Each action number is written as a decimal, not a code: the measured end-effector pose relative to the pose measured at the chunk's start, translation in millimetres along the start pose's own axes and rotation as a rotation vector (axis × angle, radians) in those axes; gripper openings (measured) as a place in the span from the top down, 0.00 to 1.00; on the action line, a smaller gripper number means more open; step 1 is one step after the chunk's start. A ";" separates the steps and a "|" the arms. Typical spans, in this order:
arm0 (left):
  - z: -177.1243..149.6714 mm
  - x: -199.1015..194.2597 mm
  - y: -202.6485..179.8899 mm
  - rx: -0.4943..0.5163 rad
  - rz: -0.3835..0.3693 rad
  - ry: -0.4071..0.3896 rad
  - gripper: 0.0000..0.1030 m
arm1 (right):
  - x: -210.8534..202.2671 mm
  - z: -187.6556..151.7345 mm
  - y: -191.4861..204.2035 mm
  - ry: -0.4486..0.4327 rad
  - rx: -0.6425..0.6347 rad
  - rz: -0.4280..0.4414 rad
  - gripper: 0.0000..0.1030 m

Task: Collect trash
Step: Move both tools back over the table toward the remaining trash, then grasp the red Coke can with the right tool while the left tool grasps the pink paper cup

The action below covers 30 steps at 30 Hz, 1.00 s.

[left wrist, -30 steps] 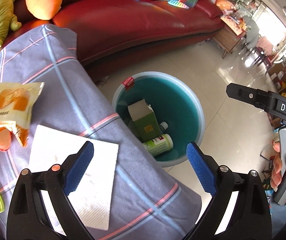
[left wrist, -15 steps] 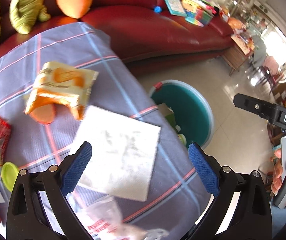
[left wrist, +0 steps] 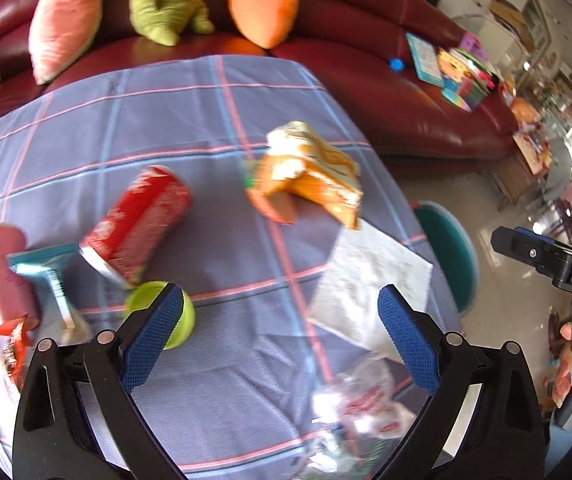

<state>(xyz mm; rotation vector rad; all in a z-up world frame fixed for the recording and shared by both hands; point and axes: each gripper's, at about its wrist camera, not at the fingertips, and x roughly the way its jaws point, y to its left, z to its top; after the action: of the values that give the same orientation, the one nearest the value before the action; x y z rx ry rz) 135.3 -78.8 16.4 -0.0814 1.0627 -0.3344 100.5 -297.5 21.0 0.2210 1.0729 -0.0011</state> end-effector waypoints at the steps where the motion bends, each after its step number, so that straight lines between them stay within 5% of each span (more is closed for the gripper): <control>1: -0.8 -5.0 13.9 -0.025 0.009 -0.008 0.05 | 2.1 1.1 11.3 0.005 -0.015 0.007 0.17; 20: -27.8 -55.8 199.0 -0.309 0.183 -0.070 0.05 | 48.3 18.3 160.7 0.109 -0.202 0.109 0.17; 30: -29.0 -32.4 234.1 -0.345 0.208 -0.030 0.05 | 108.4 40.2 225.6 0.226 -0.190 0.177 0.17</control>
<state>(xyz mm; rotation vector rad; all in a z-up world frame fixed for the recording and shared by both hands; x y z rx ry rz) 149.7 155.6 -23.2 -0.2812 1.0799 0.0406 211.9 -72.7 -14.7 0.1455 1.2668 0.2897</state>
